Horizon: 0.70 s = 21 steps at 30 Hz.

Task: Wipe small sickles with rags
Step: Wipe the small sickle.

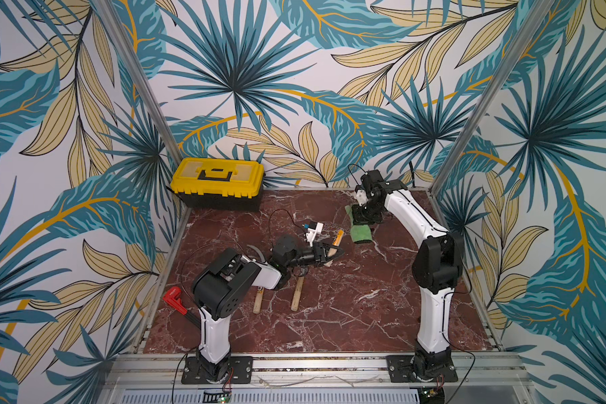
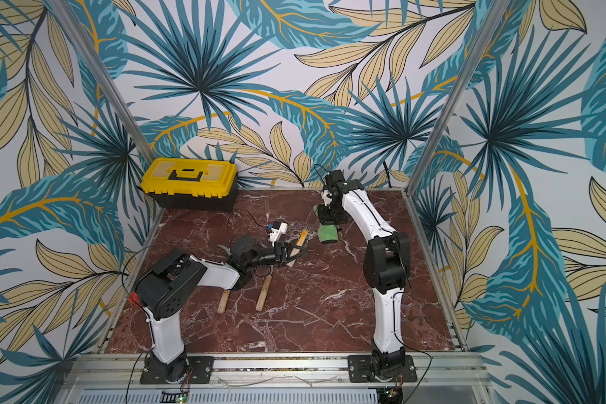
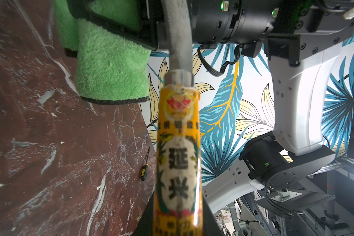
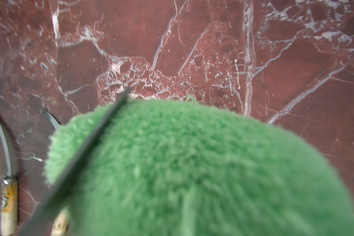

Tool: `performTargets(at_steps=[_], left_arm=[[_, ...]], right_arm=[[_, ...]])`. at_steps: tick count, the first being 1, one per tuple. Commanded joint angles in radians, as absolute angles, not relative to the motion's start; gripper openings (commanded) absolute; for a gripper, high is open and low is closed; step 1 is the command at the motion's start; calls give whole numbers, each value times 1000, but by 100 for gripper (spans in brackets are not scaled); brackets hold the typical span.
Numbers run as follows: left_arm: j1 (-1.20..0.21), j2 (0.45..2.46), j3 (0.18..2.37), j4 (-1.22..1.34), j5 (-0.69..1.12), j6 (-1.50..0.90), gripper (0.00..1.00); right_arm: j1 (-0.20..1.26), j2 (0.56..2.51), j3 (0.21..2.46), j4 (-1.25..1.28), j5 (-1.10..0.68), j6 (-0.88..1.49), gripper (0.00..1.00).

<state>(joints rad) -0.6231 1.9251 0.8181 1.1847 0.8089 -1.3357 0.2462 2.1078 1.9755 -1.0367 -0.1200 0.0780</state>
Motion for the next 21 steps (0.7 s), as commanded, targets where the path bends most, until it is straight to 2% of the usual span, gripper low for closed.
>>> performTargets(at_steps=[1,18,21], left_arm=[[-630,1960,838,1180,843,-1331,0],[-614,2055,957,1100,867,-1300,0],[-603,2060,978,1100,866,-1304,0]], right_arm=[[278,2019,1924,-993,-143,-5,8],[460,1741,1666,-899,-100,-32,8],[460,1697,1625,-910,-43,3,8]])
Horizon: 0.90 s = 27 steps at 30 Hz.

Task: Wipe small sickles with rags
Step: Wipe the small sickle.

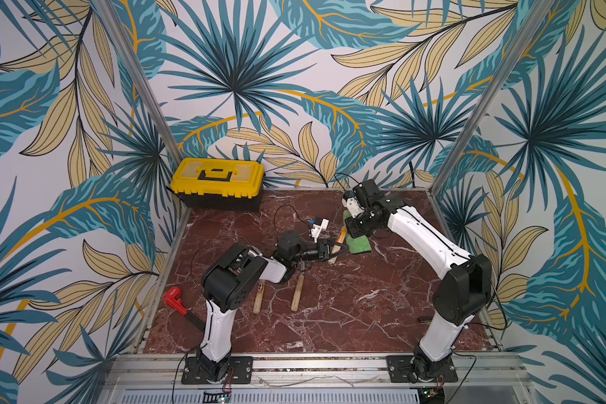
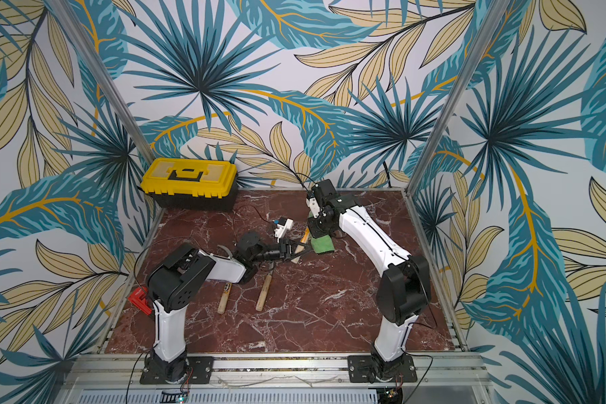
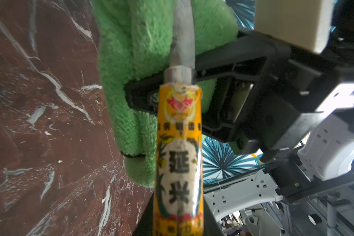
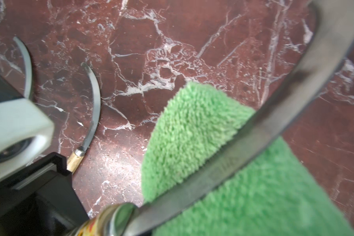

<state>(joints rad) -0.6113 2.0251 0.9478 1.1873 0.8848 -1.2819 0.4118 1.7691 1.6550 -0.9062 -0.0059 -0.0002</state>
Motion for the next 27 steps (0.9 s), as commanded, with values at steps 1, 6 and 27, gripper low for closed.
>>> performTargets(at_steps=[1,6,27], left_arm=[[-602,2054,979,1100,865,-1303,0],[-601,2006,941,1100,859,-1299,0],[-589,1877,781,1099,870,-1293,0]], right_arm=[[458,1692,1620,-922,-7,17,8],[401,1736,1646,-969,30,83,8],[246,2077,1924,-1009,-95,106,10]])
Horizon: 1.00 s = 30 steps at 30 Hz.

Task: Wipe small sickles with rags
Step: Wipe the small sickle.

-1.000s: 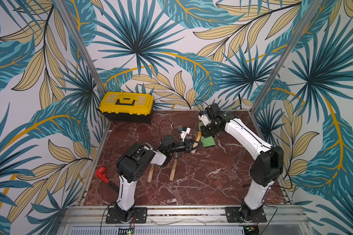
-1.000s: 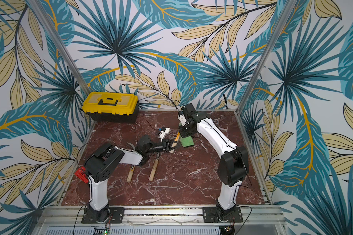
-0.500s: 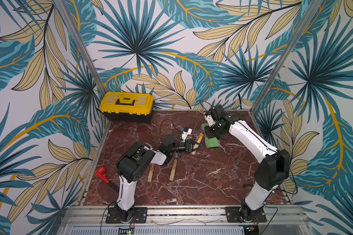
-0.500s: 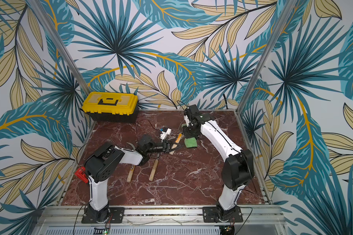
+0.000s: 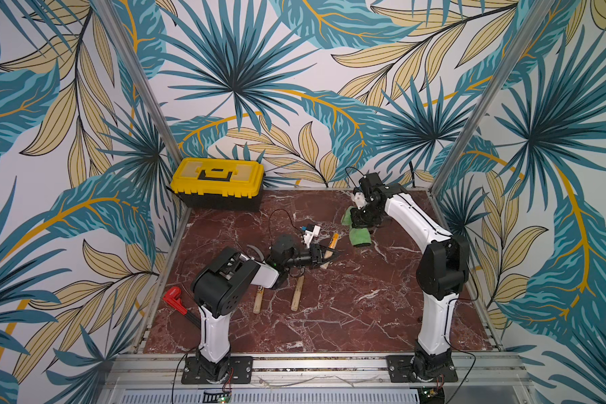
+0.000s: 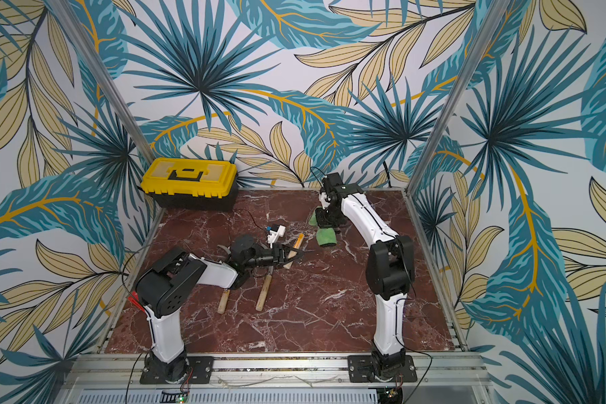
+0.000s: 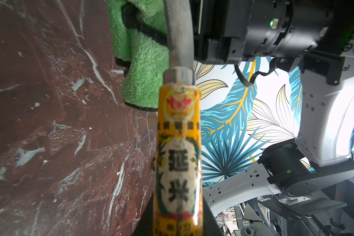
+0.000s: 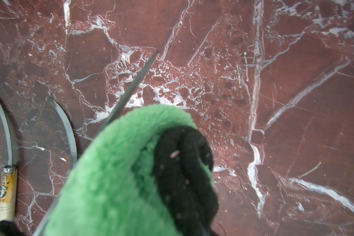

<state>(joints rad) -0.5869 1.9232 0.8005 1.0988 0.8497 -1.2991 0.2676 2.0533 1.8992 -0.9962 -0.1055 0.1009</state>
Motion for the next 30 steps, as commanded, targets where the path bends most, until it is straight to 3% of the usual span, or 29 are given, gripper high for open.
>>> performTargets(at_steps=[1,18,30], left_arm=[[-589,1873,779,1100,869,-1293,0],[-574,1843,793,1095,859,-1295,0],[-596,1821,781,1095,878,-1313,0]], right_arm=[[245,2082,1920,-1010,-93,108,10],[241,2045,1775,-954,-108,108,8],[241,2178,1969,-993,-150,91,8]])
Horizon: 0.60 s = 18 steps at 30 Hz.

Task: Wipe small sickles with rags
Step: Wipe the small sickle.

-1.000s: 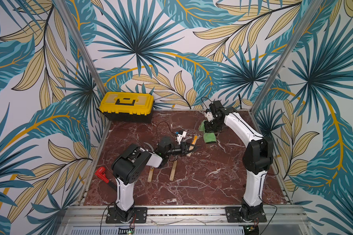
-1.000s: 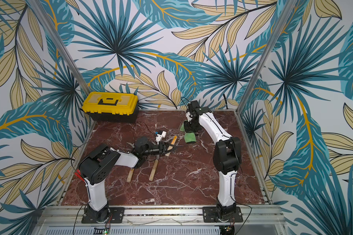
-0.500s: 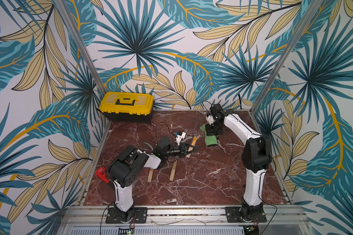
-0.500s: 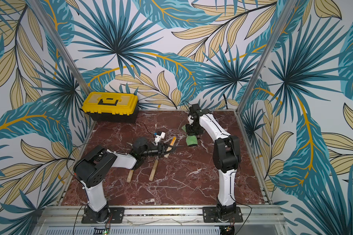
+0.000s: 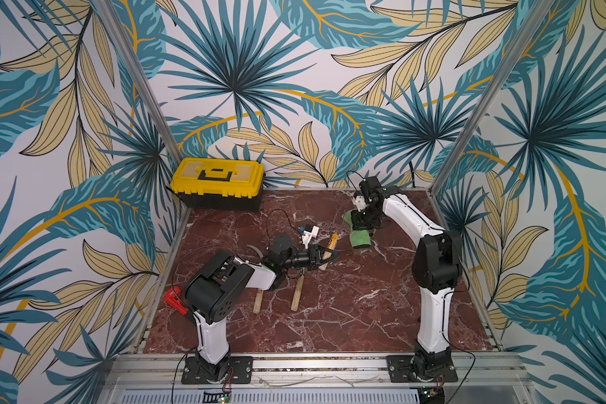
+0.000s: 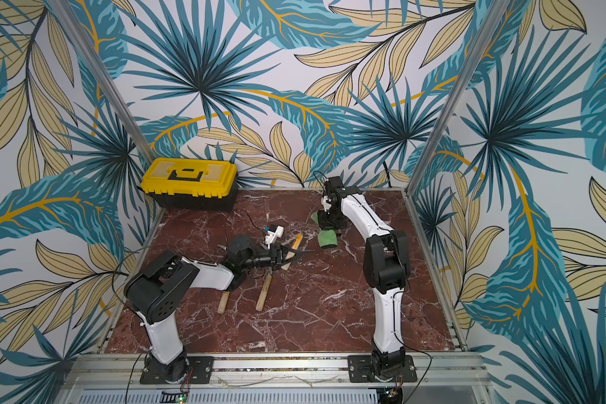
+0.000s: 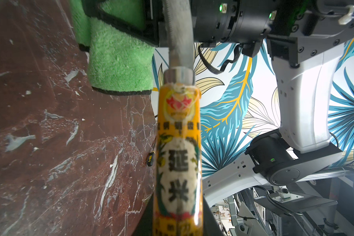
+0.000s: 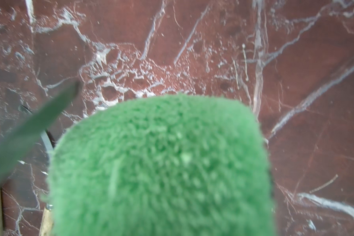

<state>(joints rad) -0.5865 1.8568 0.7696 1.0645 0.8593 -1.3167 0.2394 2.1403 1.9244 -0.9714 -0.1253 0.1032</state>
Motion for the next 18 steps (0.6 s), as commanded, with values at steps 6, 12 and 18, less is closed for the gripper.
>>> performTargets(at_steps=[6,12,18], left_arm=[[-615,1825,780,1095,893,-1316,0],[-618,1862,783,1095,920,-1318,0],[-620,1912,828,1095,952,-1321,0]], right_arm=[[242,2203,2040,-1009,-167,68,8],[256,2143,2017,-984,-180,-2,6],[303,2037,1935,-918,-175,-70,6]])
